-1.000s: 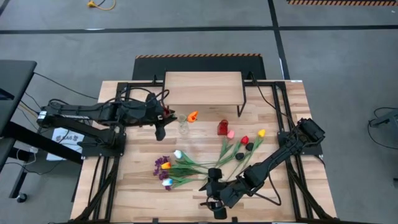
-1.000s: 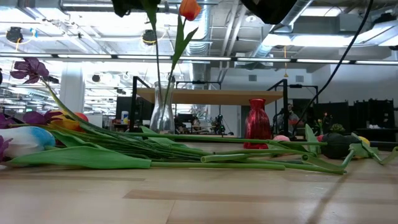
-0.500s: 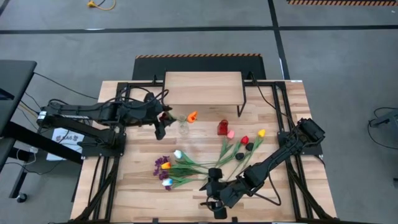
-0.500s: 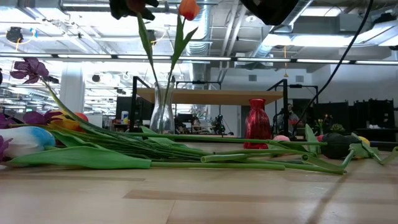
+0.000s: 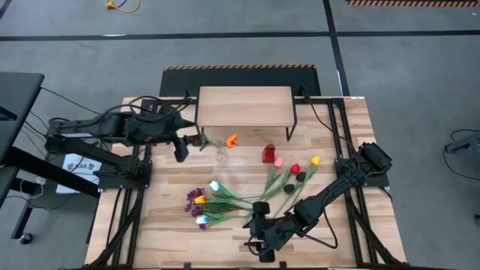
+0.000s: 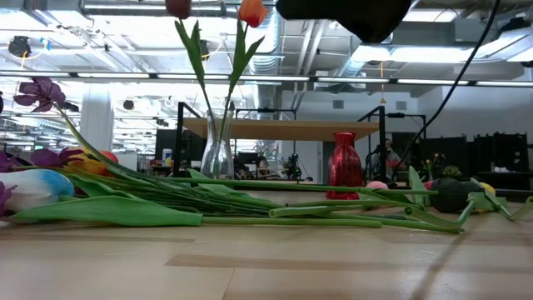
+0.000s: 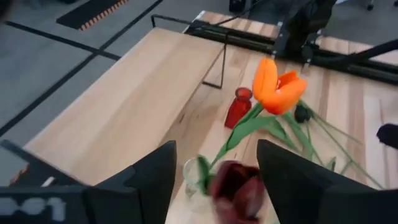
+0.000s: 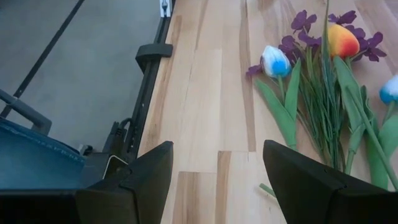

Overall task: Pick and place flowers into a vace then onto a shelf
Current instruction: Put the top yellow tulip into the transparent vase

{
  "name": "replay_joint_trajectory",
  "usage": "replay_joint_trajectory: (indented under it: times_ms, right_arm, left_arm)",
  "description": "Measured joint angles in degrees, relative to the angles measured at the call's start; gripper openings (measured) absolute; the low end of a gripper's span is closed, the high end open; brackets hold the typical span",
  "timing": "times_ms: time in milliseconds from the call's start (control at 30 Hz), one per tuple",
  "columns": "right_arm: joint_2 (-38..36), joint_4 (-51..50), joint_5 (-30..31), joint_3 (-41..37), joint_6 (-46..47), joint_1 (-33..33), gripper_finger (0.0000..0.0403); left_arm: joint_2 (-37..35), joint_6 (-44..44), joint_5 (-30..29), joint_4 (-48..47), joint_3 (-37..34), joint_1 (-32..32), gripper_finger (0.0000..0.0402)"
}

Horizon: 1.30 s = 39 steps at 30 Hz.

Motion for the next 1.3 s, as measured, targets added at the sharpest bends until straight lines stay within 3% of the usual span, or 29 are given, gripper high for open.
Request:
replay_joint_trajectory:
  times_ms: [200,433,600,900,1133,1300]
  right_arm:
    - [0.0,-1.18,0.0,0.0,0.4,0.0,0.024]
    - [0.0,-10.22,-0.71,0.0,4.12,0.47,0.024]
    - [0.0,-18.39,-4.39,-0.02,11.16,0.93,0.024]
    - [0.0,-23.33,-4.71,-0.02,17.2,3.93,0.024]
    - [0.0,-24.38,0.13,-0.02,21.8,6.75,0.024]
    - [0.0,-26.23,1.29,-0.02,25.67,8.51,0.024]
  left_arm:
    - [-0.06,-1.8,-3.07,-2.64,4.64,-3.02,0.018]
    - [0.67,-1.55,-7.68,-1.51,4.86,-11.66,0.0145]
    - [1.97,-1.59,-15.0,-1.38,4.82,-19.54,0.0124]
    - [2.1,-5.29,-29.52,-0.96,4.67,-33.04,0.0103]
    - [2.13,-15.4,-45.36,1.37,-4.04,-44.54,0.0087]
    - [2.12,-20.5,-49.11,6.57,-12.4,-50.66,0.0076]
